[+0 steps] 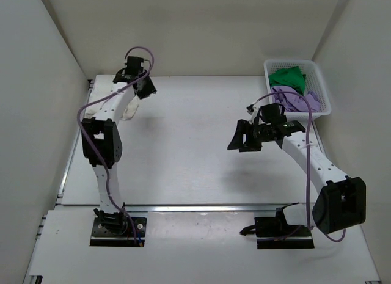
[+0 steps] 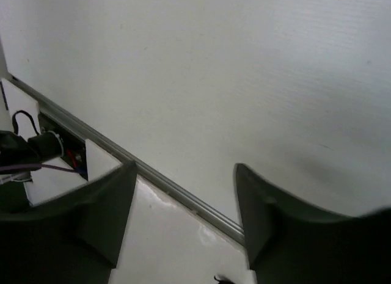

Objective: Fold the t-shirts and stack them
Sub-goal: Grab crumpled tshirt from bin with the right arm

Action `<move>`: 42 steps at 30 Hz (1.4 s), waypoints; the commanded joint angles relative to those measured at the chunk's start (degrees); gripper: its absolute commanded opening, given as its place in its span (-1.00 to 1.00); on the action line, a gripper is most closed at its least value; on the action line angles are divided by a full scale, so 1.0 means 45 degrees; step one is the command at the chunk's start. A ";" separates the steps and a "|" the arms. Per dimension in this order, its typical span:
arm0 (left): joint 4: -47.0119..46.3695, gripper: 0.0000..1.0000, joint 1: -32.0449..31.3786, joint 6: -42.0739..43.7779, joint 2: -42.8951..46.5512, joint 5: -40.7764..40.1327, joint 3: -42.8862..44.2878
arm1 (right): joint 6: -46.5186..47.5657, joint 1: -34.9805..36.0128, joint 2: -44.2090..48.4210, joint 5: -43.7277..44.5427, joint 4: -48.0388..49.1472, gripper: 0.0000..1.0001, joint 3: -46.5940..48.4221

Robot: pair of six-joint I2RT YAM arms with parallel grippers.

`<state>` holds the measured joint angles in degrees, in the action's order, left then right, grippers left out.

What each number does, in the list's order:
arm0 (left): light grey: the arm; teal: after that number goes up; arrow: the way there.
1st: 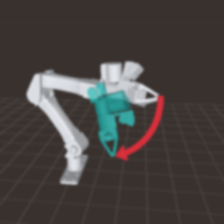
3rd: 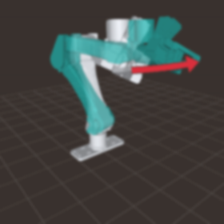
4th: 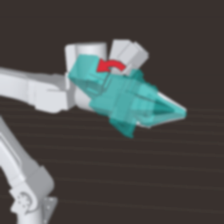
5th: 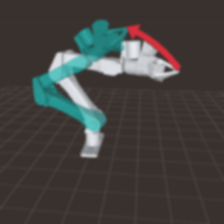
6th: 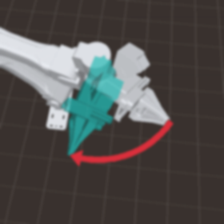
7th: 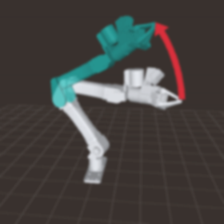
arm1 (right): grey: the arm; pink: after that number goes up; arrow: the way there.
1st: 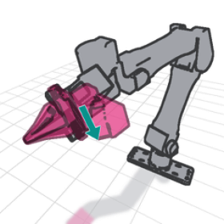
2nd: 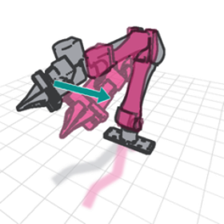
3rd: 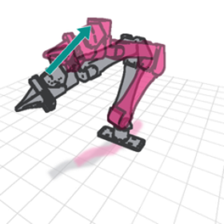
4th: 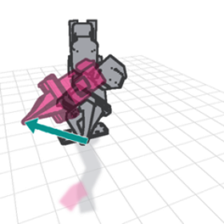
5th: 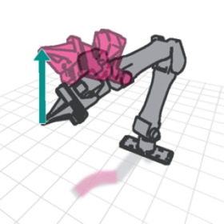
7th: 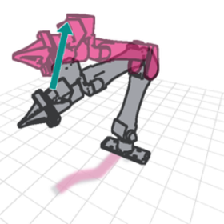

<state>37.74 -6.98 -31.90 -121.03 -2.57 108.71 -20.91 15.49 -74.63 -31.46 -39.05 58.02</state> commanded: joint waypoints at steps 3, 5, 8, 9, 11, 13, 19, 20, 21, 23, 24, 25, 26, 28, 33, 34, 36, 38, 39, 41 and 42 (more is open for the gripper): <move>0.1475 -0.24 -0.1863 0.0761 0.3670 0.0530 -0.1165 | 0.0642 0.0075 0.0706 0.1348 0.0024 -0.21 0.0623; 0.1790 0.10 -0.2100 0.0450 0.4547 0.2747 -0.2274 | 0.0487 -0.0140 0.0686 0.1307 -0.0071 -1.00 0.0797; 0.1224 0.97 -0.2159 -0.0741 0.6657 0.4670 -0.5141 | 0.0251 0.0792 0.1308 0.2826 0.0412 -1.00 0.0606; 0.1030 0.95 -0.2449 -0.1729 0.7629 0.4460 -0.6429 | -0.0077 0.1184 0.1562 0.3972 0.0473 -1.00 0.0487; -0.0003 0.98 -0.2802 -0.1894 0.8963 0.5605 -0.7785 | -0.1712 0.2025 0.2090 0.4765 0.0844 -1.00 0.0096; -0.0822 0.97 -0.3289 -0.2285 1.0463 0.6754 -0.9151 | -0.3350 0.1736 0.2403 0.3348 0.0846 -1.00 -0.0294; -0.4008 0.98 -0.4343 -0.4472 1.2968 0.8871 -1.3388 | -0.5392 0.3920 0.2737 0.5115 0.1352 -1.00 -0.0355; -0.4107 0.98 -0.4791 -0.4319 1.3106 0.8407 -1.3608 | -0.5355 0.4328 0.2795 0.5136 0.1546 -0.99 -0.0431; -0.4824 0.98 -0.5163 -0.4569 1.3281 0.7881 -1.4093 | -0.4909 0.4390 0.2602 0.4962 0.1935 -1.00 -0.0297; -0.6403 0.97 -0.4704 -0.5175 1.3186 0.8923 -1.4547 | -0.4323 0.3770 0.2523 0.4474 0.1822 -1.00 0.0383; -0.6954 0.97 -0.4988 -0.5099 1.3224 0.8485 -1.4470 | -0.4106 0.3669 0.2541 0.4356 0.2421 -1.00 0.0407; -0.7482 0.97 -0.5126 -0.4944 1.3263 0.8326 -1.4257 | -0.3834 0.3861 0.2561 0.4336 0.2853 -0.99 0.0388; -0.7990 0.96 -0.5244 -0.4981 1.3379 0.8344 -1.4274 | -0.3792 0.3631 0.2638 0.4297 0.2934 -1.00 0.0485; -0.9281 0.97 -0.4993 -0.5292 1.3652 0.8461 -1.4546 | -0.4004 0.2501 0.2620 0.2725 0.3905 -1.00 0.0195; -1.1663 0.98 -0.3451 -0.7888 1.4279 0.9512 -1.6440 | -0.5024 0.0421 0.2719 0.0323 0.6471 -1.00 -0.1666; -1.1860 0.97 -0.3390 -0.7988 1.4395 0.9535 -1.6577 | -0.4539 0.1103 0.2466 0.0834 0.5697 -1.00 -0.0696; -1.2521 0.97 -0.3292 -0.8086 1.4358 0.9788 -1.6657 | -0.3932 0.2041 0.1707 0.2162 0.4617 -1.00 0.0420; -1.1364 0.98 -0.3292 -0.7564 1.4144 0.9595 -1.6231 | -0.3656 0.1932 0.1274 0.1258 0.4826 -0.99 0.0294; -1.0968 0.97 -0.3350 -0.7018 1.3949 0.9497 -1.5686 | -0.3578 0.1891 0.1214 0.0225 0.5274 -0.93 0.0252; -0.8418 0.97 -0.3954 -0.5591 1.3539 0.8817 -1.4303 | -0.3462 0.1695 0.0728 -0.0079 0.5205 -0.84 0.0463; -0.7323 0.86 -0.4246 -0.4388 1.3053 0.8523 -1.3172 | -0.3266 0.1734 0.0455 0.0502 0.4640 -0.70 0.0698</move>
<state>-4.80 -23.49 -61.45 -60.16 37.87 39.09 -38.61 24.18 -70.24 -28.21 -17.72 58.17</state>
